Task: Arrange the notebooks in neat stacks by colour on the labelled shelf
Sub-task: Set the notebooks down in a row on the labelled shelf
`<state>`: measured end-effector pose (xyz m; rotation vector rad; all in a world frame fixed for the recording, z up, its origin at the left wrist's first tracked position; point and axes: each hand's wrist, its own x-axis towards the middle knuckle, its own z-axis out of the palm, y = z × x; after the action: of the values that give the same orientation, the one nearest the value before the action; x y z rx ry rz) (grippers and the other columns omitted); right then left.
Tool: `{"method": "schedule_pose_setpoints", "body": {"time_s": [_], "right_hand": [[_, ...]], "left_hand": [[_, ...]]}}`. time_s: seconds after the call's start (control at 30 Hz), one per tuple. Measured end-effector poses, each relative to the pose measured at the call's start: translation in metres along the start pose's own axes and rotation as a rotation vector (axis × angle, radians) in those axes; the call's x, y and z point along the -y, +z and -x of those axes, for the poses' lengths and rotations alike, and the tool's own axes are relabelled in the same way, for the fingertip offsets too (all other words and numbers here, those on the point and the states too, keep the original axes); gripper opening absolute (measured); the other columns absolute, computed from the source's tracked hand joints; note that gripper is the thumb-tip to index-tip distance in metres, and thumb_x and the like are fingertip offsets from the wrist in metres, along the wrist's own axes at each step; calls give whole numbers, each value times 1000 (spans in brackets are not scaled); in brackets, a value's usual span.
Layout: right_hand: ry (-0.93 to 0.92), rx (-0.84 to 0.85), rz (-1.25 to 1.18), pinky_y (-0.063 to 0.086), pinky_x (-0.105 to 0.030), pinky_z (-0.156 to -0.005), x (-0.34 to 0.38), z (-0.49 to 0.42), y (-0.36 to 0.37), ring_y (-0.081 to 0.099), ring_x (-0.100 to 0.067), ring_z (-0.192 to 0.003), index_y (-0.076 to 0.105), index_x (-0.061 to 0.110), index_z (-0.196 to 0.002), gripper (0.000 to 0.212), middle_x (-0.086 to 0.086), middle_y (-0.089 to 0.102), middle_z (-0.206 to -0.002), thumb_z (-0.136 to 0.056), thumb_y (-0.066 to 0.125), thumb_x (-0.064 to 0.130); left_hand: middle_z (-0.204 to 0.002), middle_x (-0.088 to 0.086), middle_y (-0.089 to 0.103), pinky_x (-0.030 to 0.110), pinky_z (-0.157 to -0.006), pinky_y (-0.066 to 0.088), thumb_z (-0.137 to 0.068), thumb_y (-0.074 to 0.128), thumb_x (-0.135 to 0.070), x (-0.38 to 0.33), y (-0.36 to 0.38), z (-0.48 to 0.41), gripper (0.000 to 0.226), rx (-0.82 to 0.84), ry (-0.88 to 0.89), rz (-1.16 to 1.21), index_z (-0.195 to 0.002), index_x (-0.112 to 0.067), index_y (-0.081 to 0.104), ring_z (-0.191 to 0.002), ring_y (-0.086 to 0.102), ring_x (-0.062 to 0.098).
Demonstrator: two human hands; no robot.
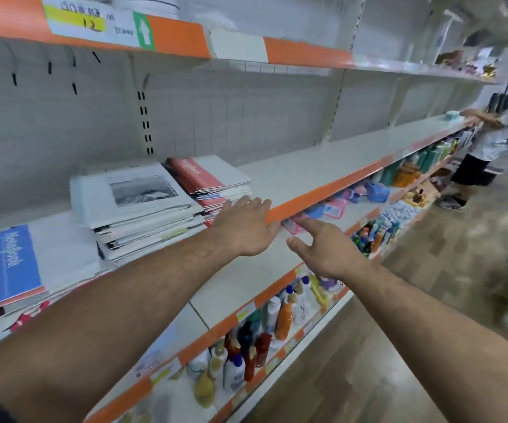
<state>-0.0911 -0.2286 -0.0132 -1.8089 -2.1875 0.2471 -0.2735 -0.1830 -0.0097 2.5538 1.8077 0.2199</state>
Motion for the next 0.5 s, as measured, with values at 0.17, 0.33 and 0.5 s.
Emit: {"method": "schedule_pose_setpoints", "body": {"time_s": [0.17,0.33,0.5], "right_hand": [[-41,-13,-26,31,-27,-109,-9,-89,-21,38,-20,-142,40,19,-151,59,0,40,-156,-100,50,46],[-123,-12,-125,31,-24,-107,-5,-161,-18,45,-17,-136,48,19,-146,53,1,47,-151,-99,51,45],[-192,25,-279,41,-29,-101,3,-228,-1,56,-19,-122,63,16,-129,47,0,62,-133,-96,54,48]], "left_hand": [[-163,1,24,49,-121,10,-101,24,-50,22,-10,-69,63,-64,-55,-25,-156,-19,23,-151,14,23],[-165,0,18,49,-123,5,-101,21,-53,48,-17,-101,65,-42,-177,-54,-158,-21,17,-153,8,23],[-155,9,39,47,-119,23,-100,24,-52,65,-27,-112,65,-69,-389,-79,-151,-13,35,-145,29,28]]}}
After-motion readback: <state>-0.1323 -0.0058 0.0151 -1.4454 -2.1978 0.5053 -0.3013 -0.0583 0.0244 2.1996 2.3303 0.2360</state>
